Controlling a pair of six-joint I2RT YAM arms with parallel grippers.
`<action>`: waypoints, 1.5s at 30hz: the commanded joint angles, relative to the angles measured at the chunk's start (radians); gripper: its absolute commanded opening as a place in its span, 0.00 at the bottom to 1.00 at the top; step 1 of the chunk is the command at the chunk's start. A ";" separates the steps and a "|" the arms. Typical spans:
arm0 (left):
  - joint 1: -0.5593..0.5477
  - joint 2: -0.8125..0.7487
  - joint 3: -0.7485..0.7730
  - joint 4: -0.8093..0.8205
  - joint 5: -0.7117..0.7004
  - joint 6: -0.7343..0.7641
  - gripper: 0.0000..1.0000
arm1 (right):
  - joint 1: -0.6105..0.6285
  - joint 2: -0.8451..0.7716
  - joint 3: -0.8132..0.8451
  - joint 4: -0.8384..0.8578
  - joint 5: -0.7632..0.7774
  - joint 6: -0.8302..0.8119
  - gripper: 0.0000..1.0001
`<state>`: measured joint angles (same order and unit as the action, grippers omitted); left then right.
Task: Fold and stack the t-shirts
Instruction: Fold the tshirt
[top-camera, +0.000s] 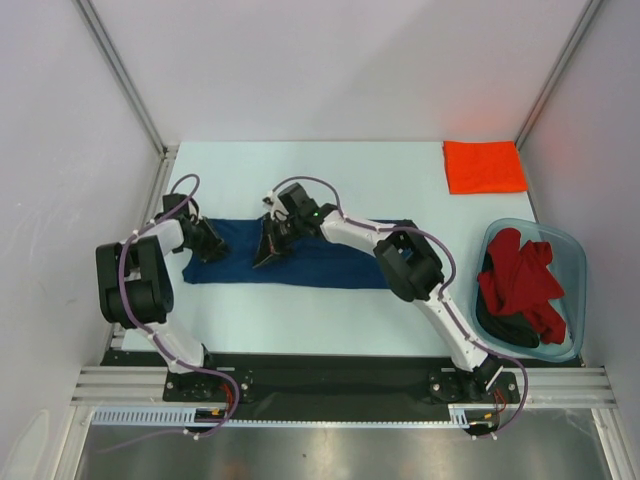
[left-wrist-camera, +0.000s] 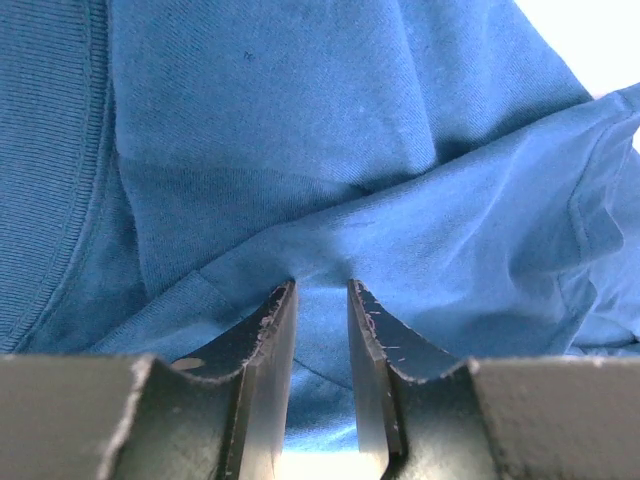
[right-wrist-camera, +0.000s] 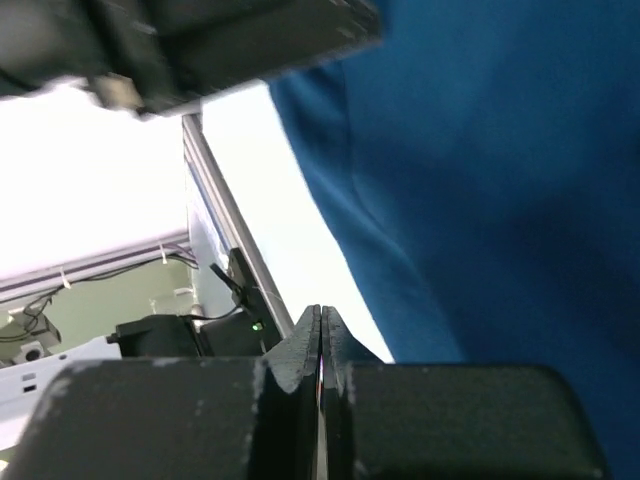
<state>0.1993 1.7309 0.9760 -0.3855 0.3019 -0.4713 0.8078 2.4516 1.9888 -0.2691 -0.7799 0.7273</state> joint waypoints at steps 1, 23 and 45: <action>0.008 0.038 0.035 -0.036 -0.105 0.016 0.34 | -0.027 -0.006 -0.079 0.090 -0.001 0.070 0.00; -0.023 -0.185 0.096 -0.217 -0.194 0.001 0.71 | -0.199 -0.322 -0.245 -0.359 0.163 -0.290 0.38; -0.388 0.056 0.547 -0.812 -0.484 -0.671 1.00 | -0.205 -0.470 -0.274 -0.434 0.734 -0.951 1.00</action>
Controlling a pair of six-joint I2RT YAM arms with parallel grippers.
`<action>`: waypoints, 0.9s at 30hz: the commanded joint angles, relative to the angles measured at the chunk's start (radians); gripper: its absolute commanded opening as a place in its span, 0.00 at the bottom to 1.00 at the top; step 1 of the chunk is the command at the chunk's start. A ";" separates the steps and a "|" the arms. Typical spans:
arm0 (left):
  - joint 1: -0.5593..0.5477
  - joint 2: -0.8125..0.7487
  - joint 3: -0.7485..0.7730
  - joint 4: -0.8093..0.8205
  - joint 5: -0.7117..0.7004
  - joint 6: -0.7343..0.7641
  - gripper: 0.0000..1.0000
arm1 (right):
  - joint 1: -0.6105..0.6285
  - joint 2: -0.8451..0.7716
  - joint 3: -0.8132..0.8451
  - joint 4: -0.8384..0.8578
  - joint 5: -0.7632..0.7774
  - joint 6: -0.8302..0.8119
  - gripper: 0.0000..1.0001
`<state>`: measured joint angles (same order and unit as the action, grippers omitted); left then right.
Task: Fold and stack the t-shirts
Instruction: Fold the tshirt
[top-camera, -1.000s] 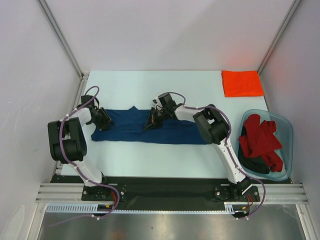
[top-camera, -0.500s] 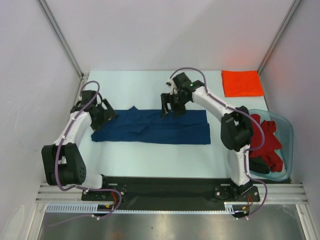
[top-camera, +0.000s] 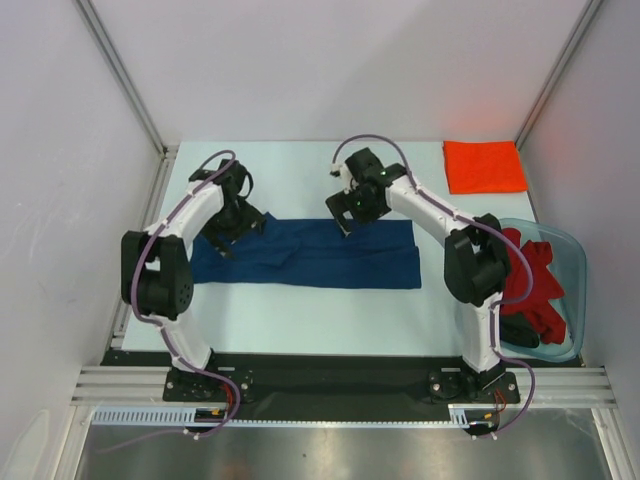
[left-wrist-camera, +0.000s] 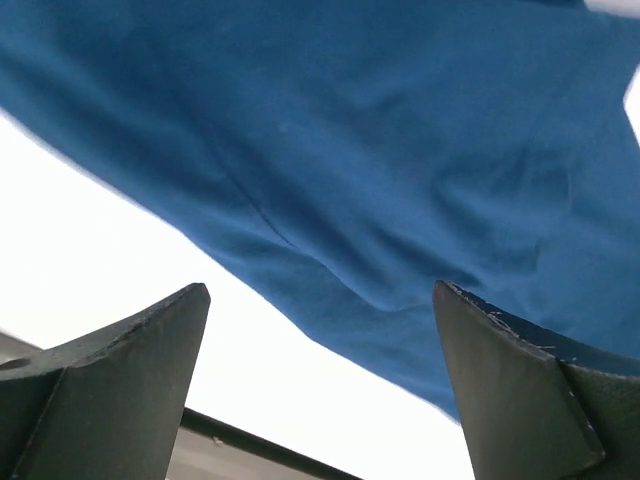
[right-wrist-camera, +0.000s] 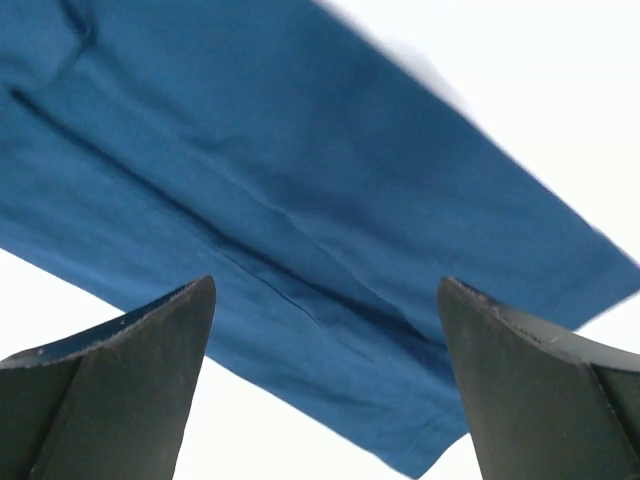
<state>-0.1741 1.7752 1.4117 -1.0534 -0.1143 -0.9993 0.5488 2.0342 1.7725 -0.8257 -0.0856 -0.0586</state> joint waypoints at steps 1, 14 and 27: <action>-0.013 0.027 0.157 -0.205 -0.080 -0.194 1.00 | 0.066 -0.068 -0.108 0.147 0.038 -0.196 1.00; -0.005 0.240 0.282 -0.332 -0.050 -0.387 1.00 | 0.122 0.006 -0.116 0.201 -0.149 -0.484 0.97; 0.001 0.349 0.271 -0.278 -0.042 -0.418 1.00 | 0.129 0.150 -0.090 0.192 -0.148 -0.503 0.95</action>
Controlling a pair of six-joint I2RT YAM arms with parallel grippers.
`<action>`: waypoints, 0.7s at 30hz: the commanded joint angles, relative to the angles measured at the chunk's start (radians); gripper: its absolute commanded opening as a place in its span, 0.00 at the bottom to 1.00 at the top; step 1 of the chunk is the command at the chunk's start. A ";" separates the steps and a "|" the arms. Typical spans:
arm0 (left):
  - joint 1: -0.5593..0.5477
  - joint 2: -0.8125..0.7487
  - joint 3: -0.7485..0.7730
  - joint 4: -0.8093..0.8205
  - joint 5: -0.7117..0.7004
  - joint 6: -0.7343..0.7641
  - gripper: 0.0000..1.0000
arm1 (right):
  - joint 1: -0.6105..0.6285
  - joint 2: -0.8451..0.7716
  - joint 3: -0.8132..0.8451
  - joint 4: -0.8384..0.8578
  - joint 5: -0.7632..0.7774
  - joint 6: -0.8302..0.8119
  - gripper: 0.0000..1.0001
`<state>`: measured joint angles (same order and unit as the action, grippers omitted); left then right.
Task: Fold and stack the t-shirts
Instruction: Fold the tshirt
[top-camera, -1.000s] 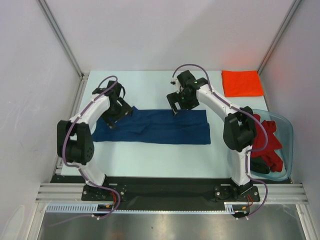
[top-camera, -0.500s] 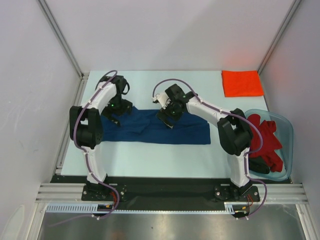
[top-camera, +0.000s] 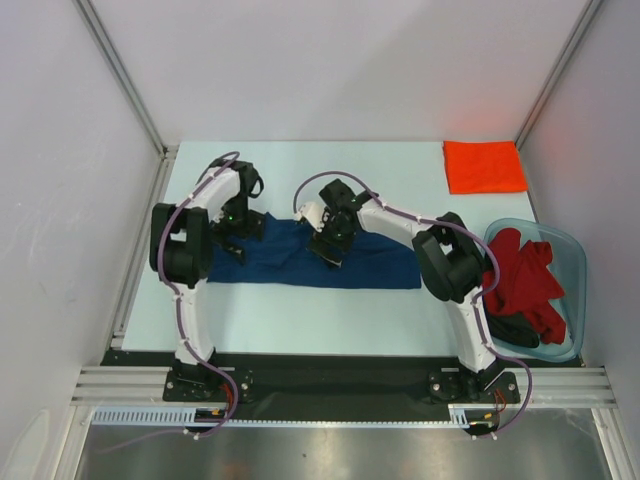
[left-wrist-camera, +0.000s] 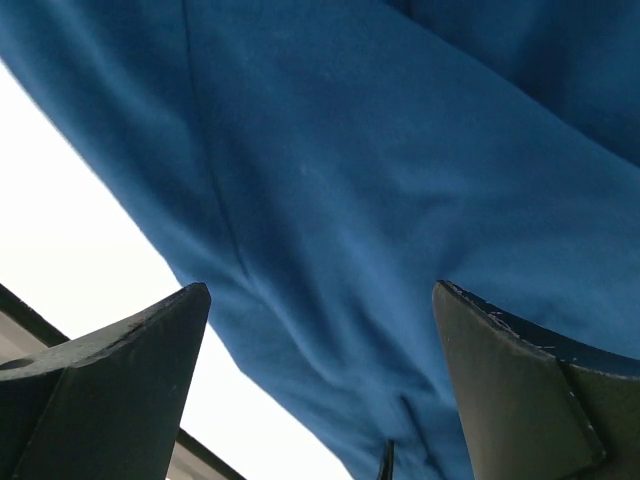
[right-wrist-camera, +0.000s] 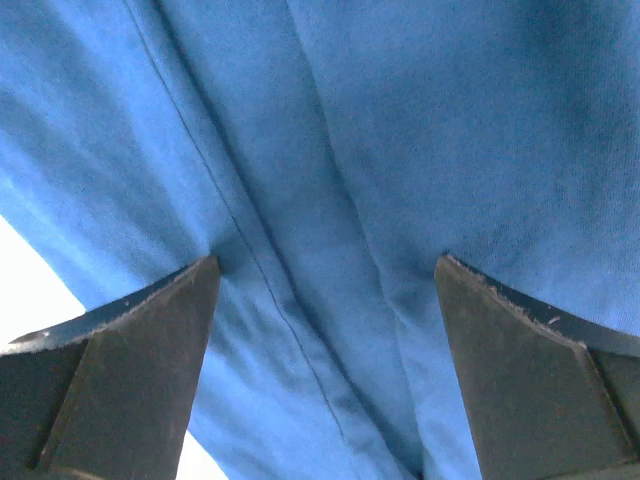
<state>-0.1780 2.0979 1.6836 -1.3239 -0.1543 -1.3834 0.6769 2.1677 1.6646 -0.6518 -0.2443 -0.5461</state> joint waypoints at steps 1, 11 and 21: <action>0.003 0.033 -0.007 0.006 -0.005 -0.035 1.00 | 0.003 0.033 0.017 0.009 0.034 -0.015 0.94; 0.000 0.155 0.050 0.040 -0.027 0.024 1.00 | 0.004 0.005 -0.126 0.037 0.088 0.084 0.92; -0.051 0.313 0.280 0.069 -0.087 0.361 1.00 | 0.075 -0.075 -0.324 0.013 0.097 0.302 0.90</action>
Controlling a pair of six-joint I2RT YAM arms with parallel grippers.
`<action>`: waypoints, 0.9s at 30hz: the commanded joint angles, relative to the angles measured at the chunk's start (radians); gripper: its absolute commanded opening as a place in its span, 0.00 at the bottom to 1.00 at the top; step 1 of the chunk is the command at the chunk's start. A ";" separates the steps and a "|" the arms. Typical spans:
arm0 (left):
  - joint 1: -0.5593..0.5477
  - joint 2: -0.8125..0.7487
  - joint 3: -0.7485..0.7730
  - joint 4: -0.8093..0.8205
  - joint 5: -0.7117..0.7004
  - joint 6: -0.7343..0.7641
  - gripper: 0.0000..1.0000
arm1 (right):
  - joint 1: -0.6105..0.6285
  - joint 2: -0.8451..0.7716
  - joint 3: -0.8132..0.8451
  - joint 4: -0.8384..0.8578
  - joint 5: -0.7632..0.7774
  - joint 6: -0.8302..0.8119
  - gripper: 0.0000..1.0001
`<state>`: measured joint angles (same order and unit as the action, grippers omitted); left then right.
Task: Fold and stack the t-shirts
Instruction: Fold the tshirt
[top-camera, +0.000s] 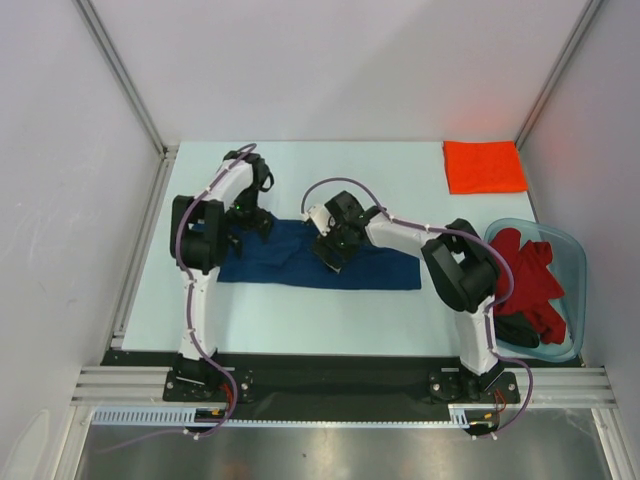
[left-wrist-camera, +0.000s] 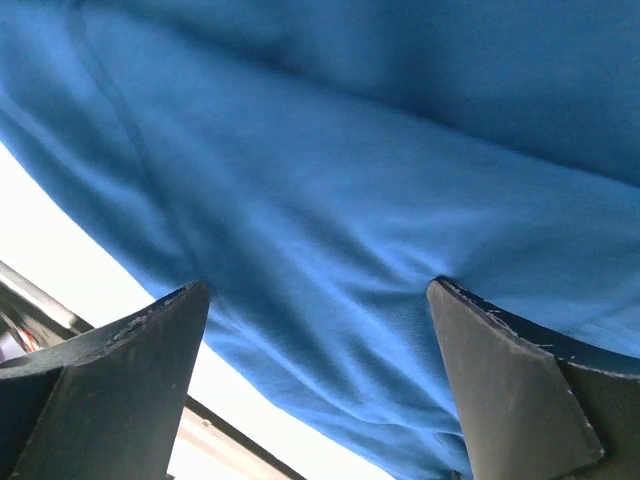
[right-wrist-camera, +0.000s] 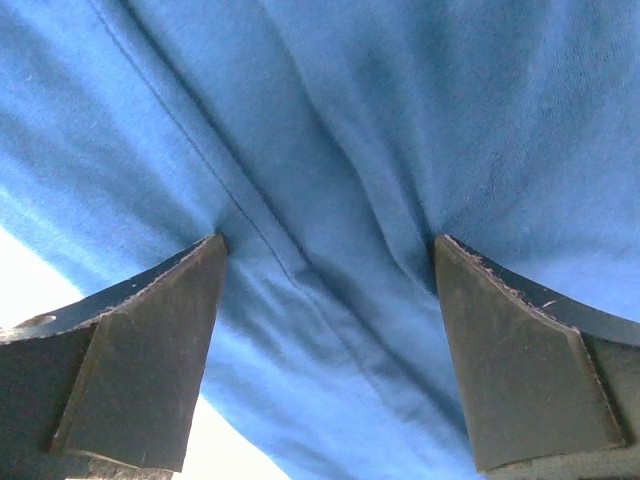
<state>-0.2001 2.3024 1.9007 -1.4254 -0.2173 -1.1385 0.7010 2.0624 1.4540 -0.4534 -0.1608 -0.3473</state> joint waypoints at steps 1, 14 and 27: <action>-0.033 0.133 0.133 0.158 -0.022 0.141 1.00 | 0.057 0.013 -0.141 -0.180 -0.006 0.116 0.90; -0.062 0.192 0.231 0.350 0.147 0.506 0.91 | 0.110 0.033 -0.110 -0.275 -0.057 0.367 0.91; -0.084 0.150 0.195 0.424 0.180 0.740 0.87 | 0.328 0.013 -0.078 -0.108 -0.178 0.872 0.94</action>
<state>-0.2417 2.4191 2.0995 -1.2324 -0.0742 -0.4484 0.9325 2.0037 1.4067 -0.4797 -0.1051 0.2913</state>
